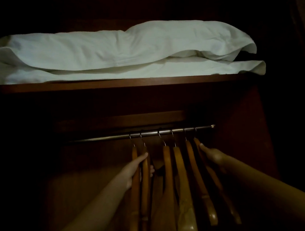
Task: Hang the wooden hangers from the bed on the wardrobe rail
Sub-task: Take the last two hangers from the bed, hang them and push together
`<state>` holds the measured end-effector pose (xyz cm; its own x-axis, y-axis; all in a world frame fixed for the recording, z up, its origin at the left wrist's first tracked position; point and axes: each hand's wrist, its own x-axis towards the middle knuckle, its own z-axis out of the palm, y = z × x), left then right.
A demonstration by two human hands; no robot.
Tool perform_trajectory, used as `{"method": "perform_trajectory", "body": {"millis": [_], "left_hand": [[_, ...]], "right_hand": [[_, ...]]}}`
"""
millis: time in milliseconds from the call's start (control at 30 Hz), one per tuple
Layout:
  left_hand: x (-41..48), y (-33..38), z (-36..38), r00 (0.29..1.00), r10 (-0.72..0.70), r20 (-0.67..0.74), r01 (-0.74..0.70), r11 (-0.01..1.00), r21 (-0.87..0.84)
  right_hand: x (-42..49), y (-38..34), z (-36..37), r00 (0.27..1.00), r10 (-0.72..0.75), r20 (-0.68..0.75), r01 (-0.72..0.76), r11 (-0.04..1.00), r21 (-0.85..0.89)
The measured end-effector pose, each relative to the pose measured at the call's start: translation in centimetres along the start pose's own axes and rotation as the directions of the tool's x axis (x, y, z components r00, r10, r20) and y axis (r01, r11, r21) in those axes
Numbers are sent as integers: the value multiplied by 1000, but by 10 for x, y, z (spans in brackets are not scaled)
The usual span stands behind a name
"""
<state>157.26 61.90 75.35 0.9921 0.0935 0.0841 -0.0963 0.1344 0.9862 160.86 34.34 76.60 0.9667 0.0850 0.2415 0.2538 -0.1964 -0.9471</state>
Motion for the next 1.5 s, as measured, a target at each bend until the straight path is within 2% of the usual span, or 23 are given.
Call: {"method": "perform_trajectory", "body": {"millis": [133,300,600,1000,1300,1500], "left_hand": [[0,-3,13,1000,13,22,-11,995,-102],[0,-4,33,1000,12,8,-12,996,-83],[10,-5,59,1000,-7,12,8,997,-82],[19,-10,96,1000,-22,12,22,999,-28],[23,-10,106,999,-18,44,19,1000,-6],[23,-9,114,996,-34,83,32,999,15]], "right_hand": [[3,10,8,999,-26,33,21,991,129],[8,16,12,997,-53,58,38,969,246],[10,14,4,996,-76,47,64,973,224],[14,18,-5,993,-108,43,89,946,313],[18,20,-20,993,-107,48,94,971,222],[16,21,-27,994,-100,47,86,967,238]]}}
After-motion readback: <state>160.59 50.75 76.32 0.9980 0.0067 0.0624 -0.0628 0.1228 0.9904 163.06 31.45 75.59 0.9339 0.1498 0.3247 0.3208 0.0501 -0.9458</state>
